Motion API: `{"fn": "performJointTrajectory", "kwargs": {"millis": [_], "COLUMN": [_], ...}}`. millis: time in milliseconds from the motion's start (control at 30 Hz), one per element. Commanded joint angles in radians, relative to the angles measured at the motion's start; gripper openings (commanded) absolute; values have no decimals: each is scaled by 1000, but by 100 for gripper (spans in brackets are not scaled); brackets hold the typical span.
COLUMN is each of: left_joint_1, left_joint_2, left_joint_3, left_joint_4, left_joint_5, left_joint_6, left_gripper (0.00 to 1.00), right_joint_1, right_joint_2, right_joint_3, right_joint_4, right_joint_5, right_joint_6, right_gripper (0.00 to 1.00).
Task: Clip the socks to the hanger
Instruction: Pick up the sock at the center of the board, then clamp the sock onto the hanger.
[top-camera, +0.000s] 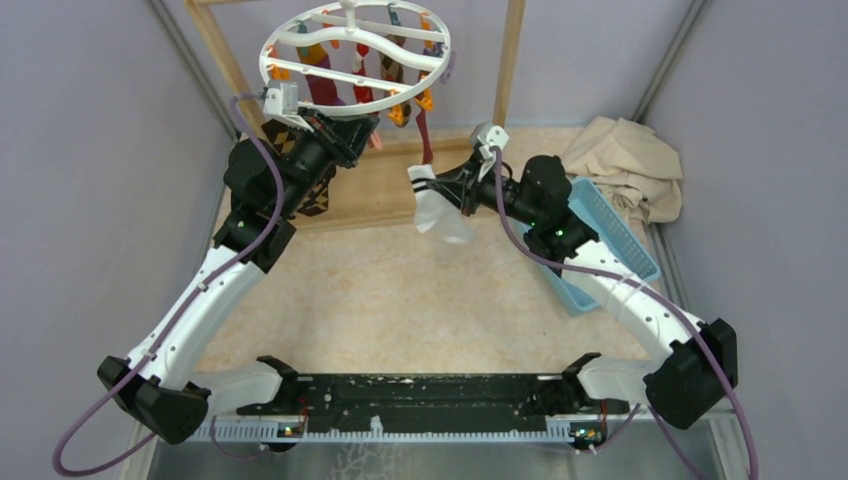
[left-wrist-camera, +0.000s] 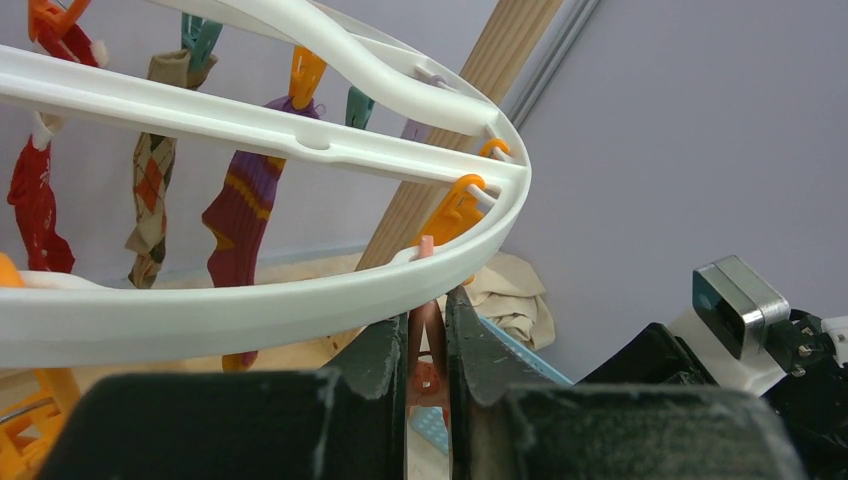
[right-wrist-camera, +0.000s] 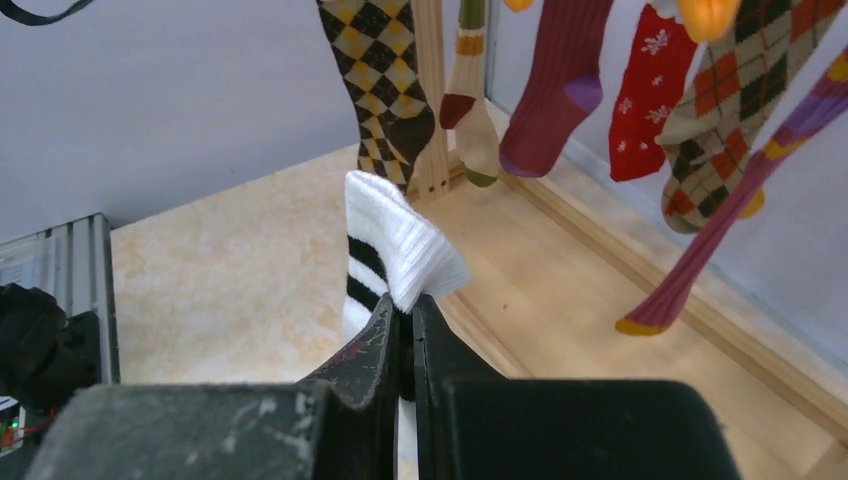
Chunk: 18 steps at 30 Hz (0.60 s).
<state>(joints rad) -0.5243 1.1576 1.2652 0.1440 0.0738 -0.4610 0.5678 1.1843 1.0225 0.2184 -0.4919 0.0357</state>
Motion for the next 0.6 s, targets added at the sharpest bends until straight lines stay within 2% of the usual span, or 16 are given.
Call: {"fn": "performJointTrajectory", "kwargs": {"millis": [0, 233, 567], "left_joint_1": [-11, -12, -12], "left_joint_2": [4, 5, 5], "left_joint_3": [15, 16, 17], "left_joint_4": [-64, -63, -63], "left_joint_5": [117, 136, 149], "left_joint_6": [-20, -22, -26], "left_gripper": [0, 0, 0], "right_joint_1": [52, 105, 109], "right_joint_2": [59, 116, 172], "right_joint_3": [107, 184, 303], "right_joint_4": [49, 69, 42], "right_joint_5": [-8, -20, -47], "right_joint_6": [12, 16, 5], "right_gripper": [0, 0, 0]}}
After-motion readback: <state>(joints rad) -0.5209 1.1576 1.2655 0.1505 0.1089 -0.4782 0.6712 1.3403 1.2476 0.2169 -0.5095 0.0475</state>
